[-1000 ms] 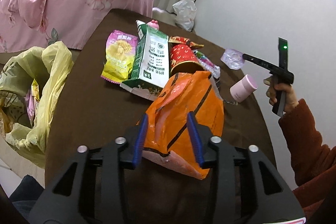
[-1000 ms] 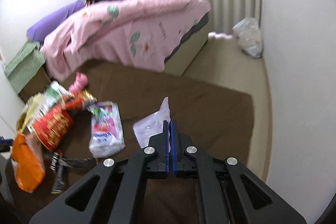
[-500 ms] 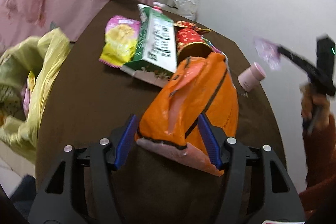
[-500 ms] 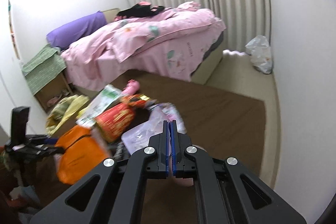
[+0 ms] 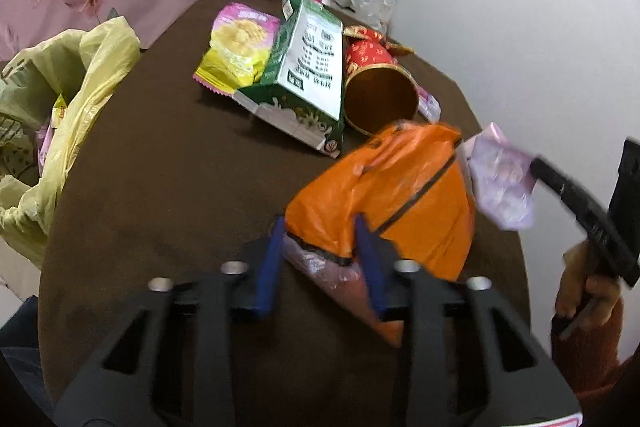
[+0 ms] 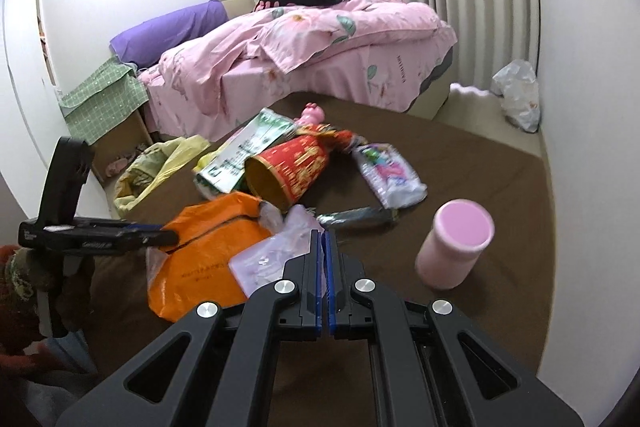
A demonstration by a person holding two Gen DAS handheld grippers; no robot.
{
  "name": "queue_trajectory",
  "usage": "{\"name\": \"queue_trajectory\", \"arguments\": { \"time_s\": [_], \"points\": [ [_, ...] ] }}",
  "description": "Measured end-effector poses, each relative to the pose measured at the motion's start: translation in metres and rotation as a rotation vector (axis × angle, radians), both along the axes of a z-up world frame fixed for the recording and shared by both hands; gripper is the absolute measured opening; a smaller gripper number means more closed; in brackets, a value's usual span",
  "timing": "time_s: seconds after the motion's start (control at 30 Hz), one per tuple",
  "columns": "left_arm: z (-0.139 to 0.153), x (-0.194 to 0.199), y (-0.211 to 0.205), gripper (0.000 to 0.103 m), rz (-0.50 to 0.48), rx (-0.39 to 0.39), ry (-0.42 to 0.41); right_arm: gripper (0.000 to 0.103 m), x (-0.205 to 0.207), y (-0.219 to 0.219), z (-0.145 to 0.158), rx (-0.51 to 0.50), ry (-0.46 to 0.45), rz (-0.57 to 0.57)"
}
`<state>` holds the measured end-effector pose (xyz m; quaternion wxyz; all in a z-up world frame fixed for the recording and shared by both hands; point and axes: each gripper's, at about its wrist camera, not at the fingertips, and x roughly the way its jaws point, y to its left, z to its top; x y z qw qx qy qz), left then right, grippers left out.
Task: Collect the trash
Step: 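Lift the orange bag with the left tool while the right tool lifts the clear wrapper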
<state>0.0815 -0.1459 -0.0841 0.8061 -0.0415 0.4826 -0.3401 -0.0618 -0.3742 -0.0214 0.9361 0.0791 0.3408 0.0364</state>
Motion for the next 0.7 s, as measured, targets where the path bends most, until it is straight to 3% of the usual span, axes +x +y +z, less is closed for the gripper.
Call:
{"name": "queue_trajectory", "arguments": {
  "time_s": [0.1, 0.17, 0.43, 0.5, 0.6, 0.7],
  "points": [
    [0.010, -0.005, 0.003, 0.020, 0.006, -0.005, -0.042, 0.004, -0.002, 0.008, 0.000, -0.010, -0.003, 0.010],
    [0.017, -0.009, 0.006, 0.005, 0.006, -0.003, -0.074, 0.004, -0.002, 0.012, 0.002, -0.018, -0.007, 0.020],
    [0.059, -0.015, 0.049, 0.004, 0.083, -0.011, -0.197, 0.004, -0.004, 0.029, 0.019, -0.048, -0.050, 0.062],
    [0.065, -0.012, 0.063, 0.004, 0.114, -0.014, -0.206, 0.004, -0.002, 0.036, 0.017, -0.065, -0.035, 0.084],
    [0.067, -0.013, 0.082, 0.004, 0.151, -0.021, -0.203, 0.005, 0.004, 0.038, 0.008, 0.002, 0.023, 0.159],
    [0.060, -0.014, 0.089, 0.005, 0.148, -0.015, -0.180, 0.010, 0.001, 0.042, -0.012, -0.018, 0.040, 0.160]
  ]
}}
